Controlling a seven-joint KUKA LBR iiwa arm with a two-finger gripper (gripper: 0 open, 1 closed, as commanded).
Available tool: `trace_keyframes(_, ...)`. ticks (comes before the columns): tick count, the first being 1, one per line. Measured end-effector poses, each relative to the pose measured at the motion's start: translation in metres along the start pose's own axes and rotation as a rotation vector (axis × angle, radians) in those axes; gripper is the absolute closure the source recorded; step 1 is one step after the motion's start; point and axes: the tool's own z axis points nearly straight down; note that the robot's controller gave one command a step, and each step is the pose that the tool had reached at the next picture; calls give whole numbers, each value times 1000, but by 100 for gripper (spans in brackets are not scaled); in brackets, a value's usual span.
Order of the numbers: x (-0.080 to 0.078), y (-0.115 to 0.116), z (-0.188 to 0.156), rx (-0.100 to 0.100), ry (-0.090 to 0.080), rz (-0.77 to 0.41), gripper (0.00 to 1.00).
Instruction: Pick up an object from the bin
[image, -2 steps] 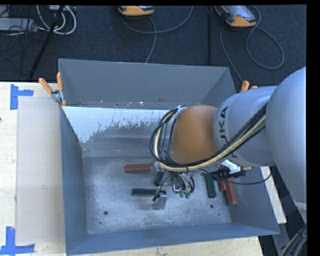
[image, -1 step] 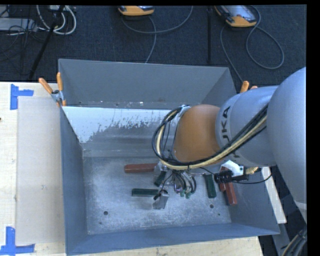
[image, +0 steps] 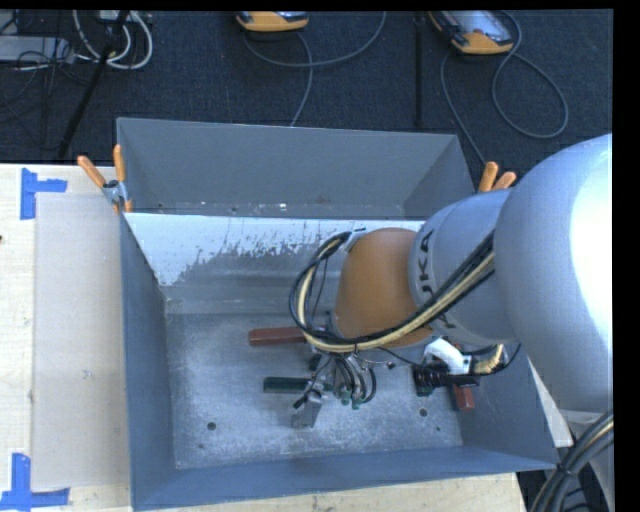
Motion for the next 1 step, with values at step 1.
trace_keyframes(1,0,0,0,-1,-3,1,0)
